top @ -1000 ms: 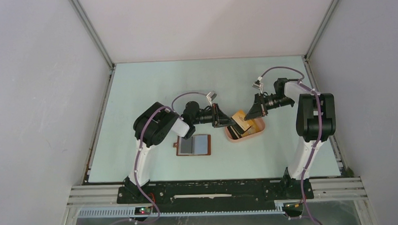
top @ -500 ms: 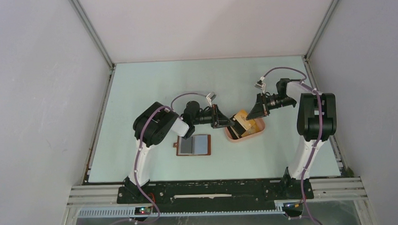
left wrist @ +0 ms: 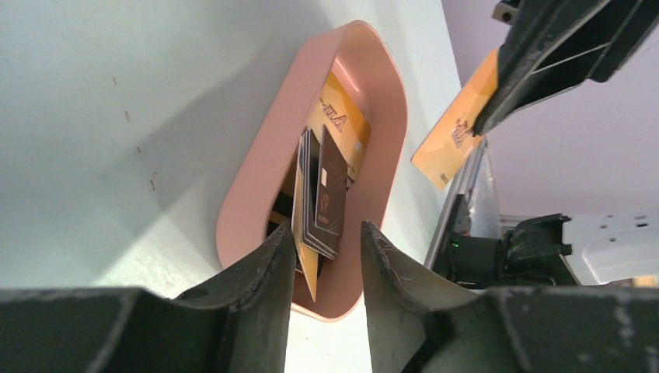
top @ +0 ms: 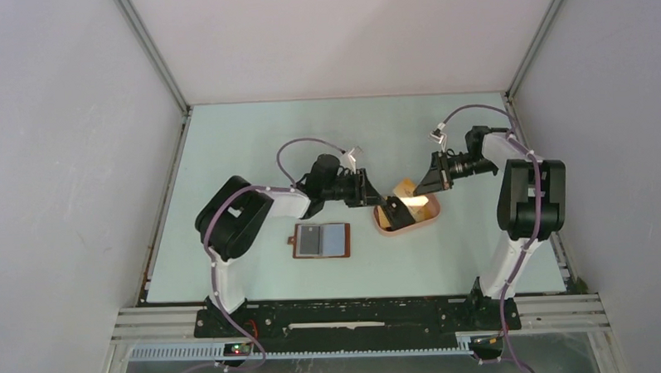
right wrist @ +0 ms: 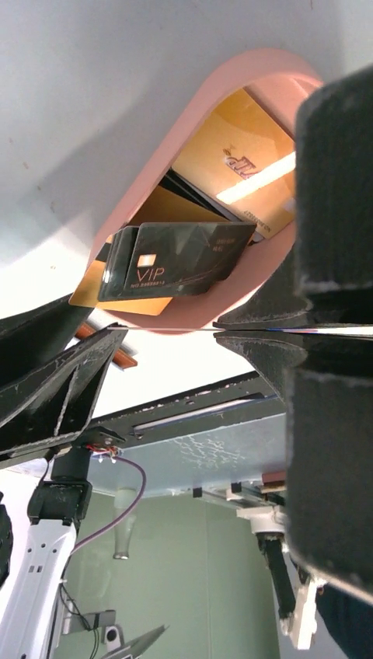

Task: Put the credit cards into the card holder
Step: Pick up the credit card from the storage box.

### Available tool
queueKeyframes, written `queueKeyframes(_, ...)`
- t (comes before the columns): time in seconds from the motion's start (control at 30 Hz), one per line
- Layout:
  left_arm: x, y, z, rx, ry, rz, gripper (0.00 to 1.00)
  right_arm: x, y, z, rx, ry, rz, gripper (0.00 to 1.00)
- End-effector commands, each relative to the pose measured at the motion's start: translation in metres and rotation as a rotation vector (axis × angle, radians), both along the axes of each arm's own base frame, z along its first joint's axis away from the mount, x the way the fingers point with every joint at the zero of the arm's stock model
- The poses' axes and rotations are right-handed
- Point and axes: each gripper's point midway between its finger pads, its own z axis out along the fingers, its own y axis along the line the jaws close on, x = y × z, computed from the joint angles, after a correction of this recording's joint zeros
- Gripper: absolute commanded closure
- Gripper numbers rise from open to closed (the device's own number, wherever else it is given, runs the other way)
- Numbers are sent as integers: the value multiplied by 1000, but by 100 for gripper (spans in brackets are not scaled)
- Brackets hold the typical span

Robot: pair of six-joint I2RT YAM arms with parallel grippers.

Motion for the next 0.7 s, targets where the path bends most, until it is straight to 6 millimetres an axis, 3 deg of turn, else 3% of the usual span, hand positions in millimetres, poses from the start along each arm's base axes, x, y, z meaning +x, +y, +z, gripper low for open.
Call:
queueKeyframes(0.0,8,3,38,107,-175,13,59,1,-2,42,-14,-181,17,100)
queueKeyframes(0.17,12,27,63,167,-287,95,57,-3,-3,61,-44,-274,4,100)
queueKeyframes(0.4,-3,74,93,223,-456,197,56,-21,5,87,-58,-391,0,100)
queueKeyframes(0.53,-13,111,106,279,-552,277,55,-40,28,96,-94,-477,40,100)
queueKeyframes(0.67,-26,157,116,336,-634,401,55,-64,71,102,-103,-587,111,100)
